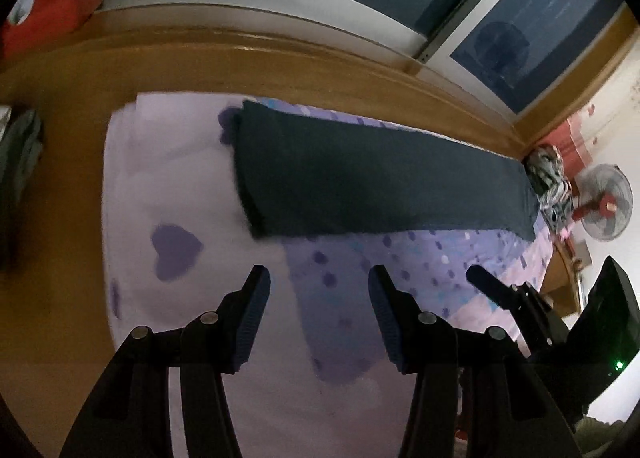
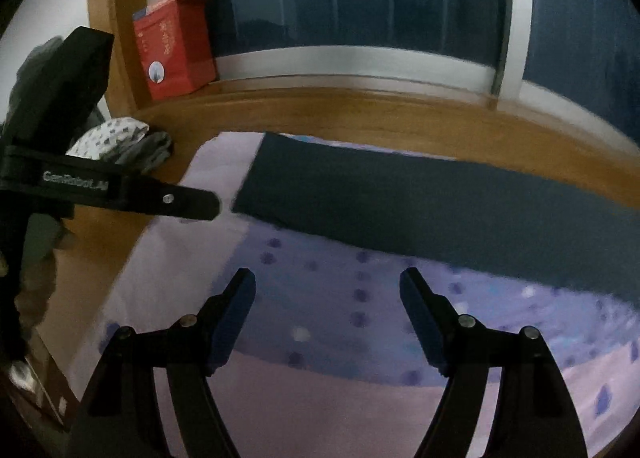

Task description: Fold clothes

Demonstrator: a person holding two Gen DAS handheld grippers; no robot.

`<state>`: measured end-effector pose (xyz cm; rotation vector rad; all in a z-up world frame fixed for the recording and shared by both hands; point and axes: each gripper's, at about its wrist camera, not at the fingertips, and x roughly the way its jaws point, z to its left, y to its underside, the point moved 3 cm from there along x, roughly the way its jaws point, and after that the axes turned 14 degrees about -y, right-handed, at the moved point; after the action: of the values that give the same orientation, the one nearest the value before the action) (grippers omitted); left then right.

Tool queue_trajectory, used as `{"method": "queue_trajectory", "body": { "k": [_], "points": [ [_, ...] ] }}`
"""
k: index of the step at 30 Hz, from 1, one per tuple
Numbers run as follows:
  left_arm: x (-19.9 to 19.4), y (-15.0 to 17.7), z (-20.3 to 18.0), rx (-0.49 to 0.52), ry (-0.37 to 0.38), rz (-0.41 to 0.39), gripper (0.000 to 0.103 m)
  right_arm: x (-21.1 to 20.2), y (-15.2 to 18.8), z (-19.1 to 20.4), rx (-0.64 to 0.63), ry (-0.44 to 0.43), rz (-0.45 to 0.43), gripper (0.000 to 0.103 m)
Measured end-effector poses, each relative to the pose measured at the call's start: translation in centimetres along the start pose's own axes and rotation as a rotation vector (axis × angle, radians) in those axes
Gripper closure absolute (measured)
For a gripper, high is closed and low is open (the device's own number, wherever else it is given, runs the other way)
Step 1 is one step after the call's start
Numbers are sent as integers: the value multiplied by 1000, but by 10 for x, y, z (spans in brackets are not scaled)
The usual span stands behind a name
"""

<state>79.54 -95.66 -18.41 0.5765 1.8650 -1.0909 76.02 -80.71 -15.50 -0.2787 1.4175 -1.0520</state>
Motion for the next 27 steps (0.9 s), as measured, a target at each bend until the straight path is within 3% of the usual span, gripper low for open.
{"method": "queue_trajectory", "body": {
  "k": [12, 22, 25, 27],
  "points": [
    [47, -61, 40, 1, 52, 30, 51, 75, -32, 49, -26, 38, 2, 28],
    [92, -89, 41, -28, 80, 59, 51, 137, -40, 51, -23, 87, 51, 28],
    [95, -93, 41, -44, 86, 50, 51, 147, -38, 45, 4, 96, 98, 36],
    [94, -95, 39, -37, 100, 32, 51, 146, -38, 40, 23, 106, 94, 46]
  ]
}}
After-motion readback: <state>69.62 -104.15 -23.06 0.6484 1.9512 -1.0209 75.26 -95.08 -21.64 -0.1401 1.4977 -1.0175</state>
